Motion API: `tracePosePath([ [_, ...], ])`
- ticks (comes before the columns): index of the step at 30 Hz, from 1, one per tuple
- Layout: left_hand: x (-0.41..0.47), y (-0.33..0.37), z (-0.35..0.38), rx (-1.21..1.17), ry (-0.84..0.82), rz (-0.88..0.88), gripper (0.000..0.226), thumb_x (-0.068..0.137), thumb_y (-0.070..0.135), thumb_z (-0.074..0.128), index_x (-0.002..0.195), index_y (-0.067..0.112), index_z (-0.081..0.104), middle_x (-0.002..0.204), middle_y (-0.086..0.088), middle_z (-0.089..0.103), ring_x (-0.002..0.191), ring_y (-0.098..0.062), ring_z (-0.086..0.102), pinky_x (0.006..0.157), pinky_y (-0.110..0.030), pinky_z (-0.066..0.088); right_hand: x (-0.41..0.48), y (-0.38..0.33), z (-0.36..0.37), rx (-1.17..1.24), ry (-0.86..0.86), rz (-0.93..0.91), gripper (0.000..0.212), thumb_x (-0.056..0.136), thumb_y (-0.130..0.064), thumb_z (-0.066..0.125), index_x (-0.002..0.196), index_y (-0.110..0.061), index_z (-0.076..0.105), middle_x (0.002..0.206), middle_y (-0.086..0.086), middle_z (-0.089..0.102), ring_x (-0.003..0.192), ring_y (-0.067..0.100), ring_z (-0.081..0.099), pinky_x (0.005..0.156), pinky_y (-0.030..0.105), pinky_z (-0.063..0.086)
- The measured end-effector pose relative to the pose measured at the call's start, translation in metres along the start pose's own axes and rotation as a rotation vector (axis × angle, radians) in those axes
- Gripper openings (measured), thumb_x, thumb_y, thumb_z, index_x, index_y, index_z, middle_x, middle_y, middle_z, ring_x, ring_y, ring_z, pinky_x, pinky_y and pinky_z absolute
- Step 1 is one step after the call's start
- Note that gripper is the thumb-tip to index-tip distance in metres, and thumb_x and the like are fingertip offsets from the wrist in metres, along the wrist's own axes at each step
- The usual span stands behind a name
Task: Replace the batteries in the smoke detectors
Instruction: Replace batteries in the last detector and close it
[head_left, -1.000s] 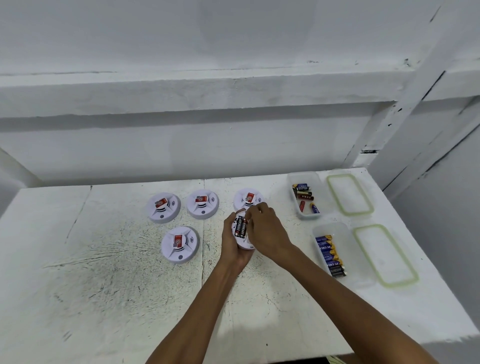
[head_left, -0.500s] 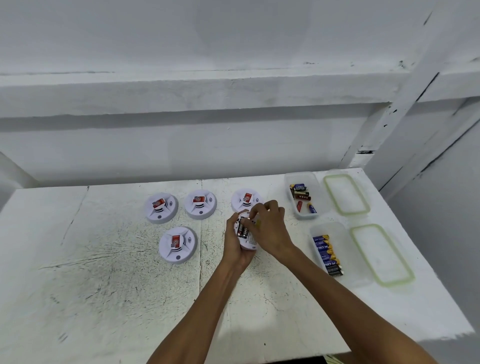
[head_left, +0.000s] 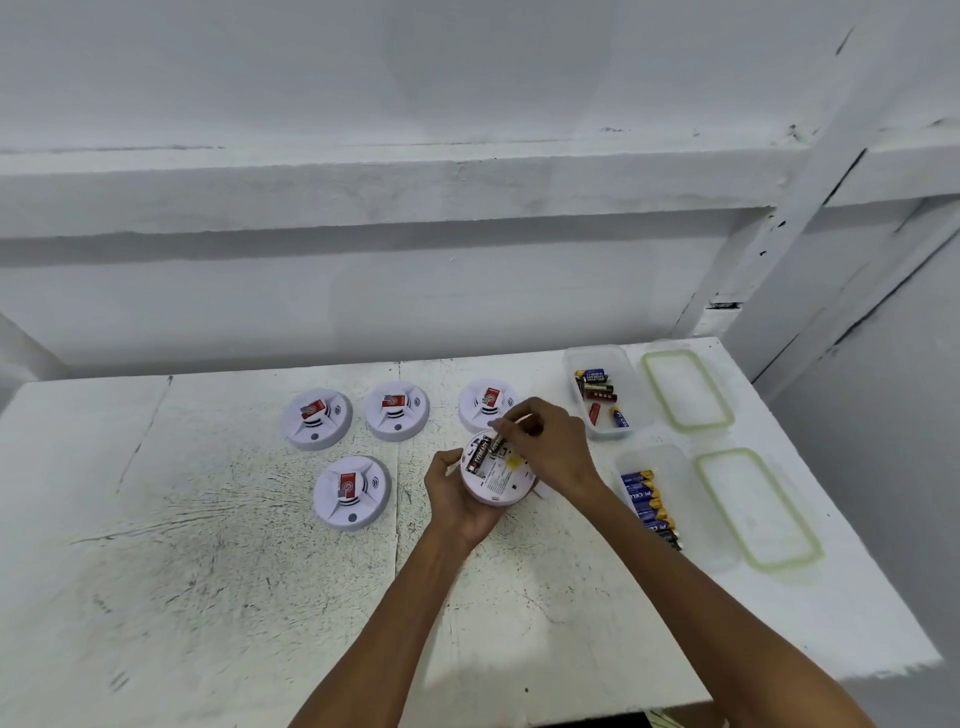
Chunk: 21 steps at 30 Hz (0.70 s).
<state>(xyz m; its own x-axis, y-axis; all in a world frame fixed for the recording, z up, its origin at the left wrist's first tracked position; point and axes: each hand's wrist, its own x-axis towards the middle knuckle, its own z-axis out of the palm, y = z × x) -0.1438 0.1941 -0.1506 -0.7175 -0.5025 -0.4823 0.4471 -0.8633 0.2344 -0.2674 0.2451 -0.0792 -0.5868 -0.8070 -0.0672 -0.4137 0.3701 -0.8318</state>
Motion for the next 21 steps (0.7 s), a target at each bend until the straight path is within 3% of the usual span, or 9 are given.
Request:
tracePosePath([
  [3, -0.002, 0.003, 0.006, 0.032, 0.001, -0.012, 0.046, 0.100, 0.038, 0.047, 0.127, 0.006, 0.066, 0.131, -0.025, 0.064, 0.116, -0.042, 0.060, 0.104, -0.060, 0.044, 0.005, 0.002, -0.011, 0.047, 0.004, 0.012, 0.018, 0.087, -0.041, 0.072, 0.094, -0.025, 0.071, 0.084, -0.010, 0.074, 0.074, 0.000, 0.068, 0.071, 0.021, 0.054],
  [6, 0.000, 0.004, 0.010, 0.144, 0.044, -0.010, 0.058, 0.099, 0.053, 0.050, 0.139, 0.012, 0.060, 0.141, -0.023, 0.060, 0.123, -0.040, 0.057, 0.103, -0.056, 0.046, 0.005, 0.009, -0.023, 0.070, 0.042, 0.019, 0.015, 0.087, -0.034, 0.073, 0.098, -0.023, 0.070, 0.089, -0.011, 0.072, 0.083, 0.002, 0.067, 0.078, 0.025, 0.054],
  [11, 0.000, 0.003, 0.012, 0.280, 0.041, -0.043, 0.060, 0.094, 0.063, 0.053, 0.131, 0.016, 0.065, 0.139, -0.018, 0.061, 0.122, -0.039, 0.056, 0.083, -0.047, 0.058, -0.004, 0.028, -0.060, 0.084, 0.116, 0.083, 0.022, 0.084, -0.031, 0.076, 0.104, -0.023, 0.070, 0.093, -0.007, 0.073, 0.083, 0.008, 0.069, 0.077, 0.026, 0.055],
  [15, -0.001, -0.003, 0.020, 0.265, 0.000, -0.099, 0.061, 0.095, 0.058, 0.049, 0.133, 0.012, 0.063, 0.138, -0.021, 0.062, 0.119, -0.042, 0.060, 0.083, -0.051, 0.058, -0.024, 0.049, -0.094, 0.105, 0.173, 0.167, 0.022, 0.081, -0.033, 0.080, 0.097, -0.024, 0.066, 0.086, -0.003, 0.075, 0.074, 0.008, 0.070, 0.072, 0.031, 0.057],
  [21, 0.001, -0.022, 0.042, 0.299, -0.092, -0.186, 0.062, 0.095, 0.047, 0.051, 0.142, 0.007, 0.056, 0.142, -0.025, 0.058, 0.137, -0.049, 0.047, 0.093, -0.060, 0.053, -0.055, 0.073, -0.125, 0.010, 0.243, 0.247, 0.015, 0.079, -0.030, 0.082, 0.085, -0.023, 0.070, 0.075, -0.004, 0.074, 0.065, 0.009, 0.070, 0.073, 0.029, 0.057],
])
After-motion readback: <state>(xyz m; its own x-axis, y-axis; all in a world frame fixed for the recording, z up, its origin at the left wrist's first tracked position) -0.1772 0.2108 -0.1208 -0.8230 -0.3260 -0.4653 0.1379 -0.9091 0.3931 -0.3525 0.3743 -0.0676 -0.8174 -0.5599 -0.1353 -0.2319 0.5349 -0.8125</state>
